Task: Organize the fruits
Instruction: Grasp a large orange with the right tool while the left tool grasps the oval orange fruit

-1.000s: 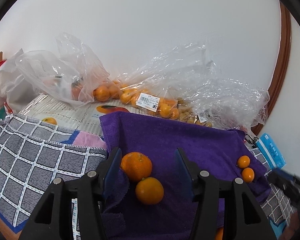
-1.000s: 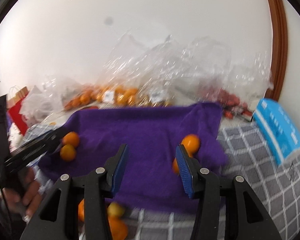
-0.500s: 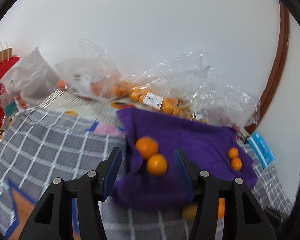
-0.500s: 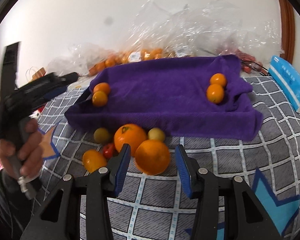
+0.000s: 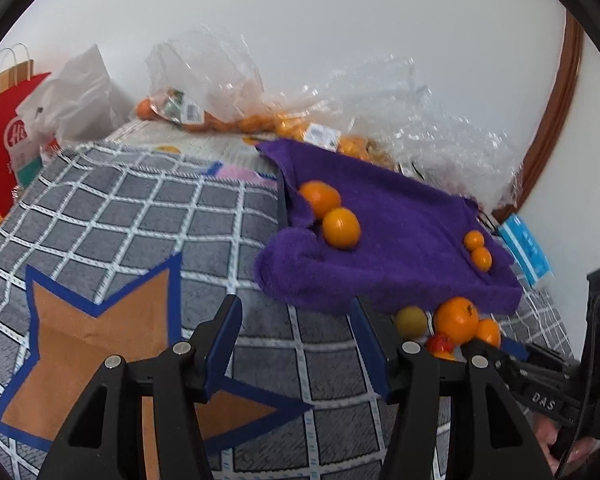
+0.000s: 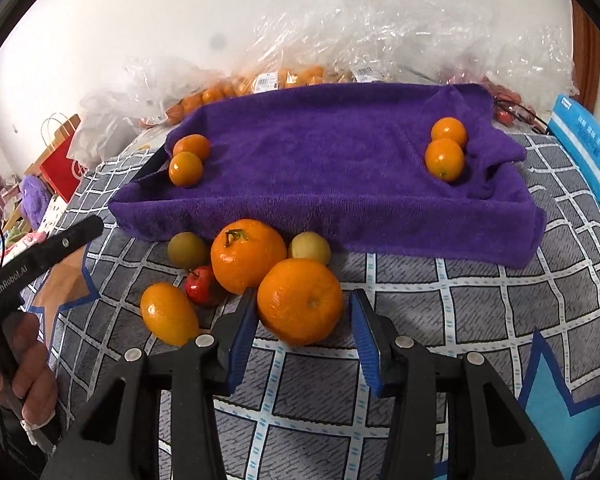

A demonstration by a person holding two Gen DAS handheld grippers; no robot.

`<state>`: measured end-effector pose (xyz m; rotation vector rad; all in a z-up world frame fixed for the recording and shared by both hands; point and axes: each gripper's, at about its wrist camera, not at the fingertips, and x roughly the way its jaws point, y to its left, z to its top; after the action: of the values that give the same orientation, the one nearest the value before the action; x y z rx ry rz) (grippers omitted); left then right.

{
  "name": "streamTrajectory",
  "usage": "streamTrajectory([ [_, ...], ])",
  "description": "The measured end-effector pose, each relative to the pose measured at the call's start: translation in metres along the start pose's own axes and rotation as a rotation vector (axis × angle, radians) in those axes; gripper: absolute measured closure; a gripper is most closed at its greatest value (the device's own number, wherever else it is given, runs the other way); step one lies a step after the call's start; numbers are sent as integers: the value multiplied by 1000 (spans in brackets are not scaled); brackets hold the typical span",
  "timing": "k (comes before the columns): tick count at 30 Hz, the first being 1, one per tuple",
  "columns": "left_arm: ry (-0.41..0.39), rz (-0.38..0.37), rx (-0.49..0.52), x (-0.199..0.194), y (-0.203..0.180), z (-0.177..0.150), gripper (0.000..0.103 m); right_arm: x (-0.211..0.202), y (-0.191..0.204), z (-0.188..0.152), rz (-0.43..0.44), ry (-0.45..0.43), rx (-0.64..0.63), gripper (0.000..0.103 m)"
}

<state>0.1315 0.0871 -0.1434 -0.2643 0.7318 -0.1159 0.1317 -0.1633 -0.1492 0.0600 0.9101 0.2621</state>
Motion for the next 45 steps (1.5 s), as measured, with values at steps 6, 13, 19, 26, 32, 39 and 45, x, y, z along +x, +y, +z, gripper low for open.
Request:
streamTrajectory([
  [6,9,-26,21,1,-5,-1,49,-8,-1,-3,-10,-32,-2,63],
  [13,15,-38,32,2,-7,-1,49,-31,-25,-11,-91,-102,7,63],
  [19,42,-76,95,5,-20,-3,49,-45,-60,-17,-116,-132,75,63],
  [26,140,-195,167,5,-55,-17,49,-56,-76,-18,-75,-197,130,63],
  [32,155,-219,237,7,-90,-21,43,-54,-78,-17,-93,-185,138,63],
  [39,208,-104,360,27,-109,-35,43,-56,-86,-18,-117,-197,163,63],
  [45,212,-70,431,26,-120,-42,57,-56,-84,-17,-117,-196,157,63],
])
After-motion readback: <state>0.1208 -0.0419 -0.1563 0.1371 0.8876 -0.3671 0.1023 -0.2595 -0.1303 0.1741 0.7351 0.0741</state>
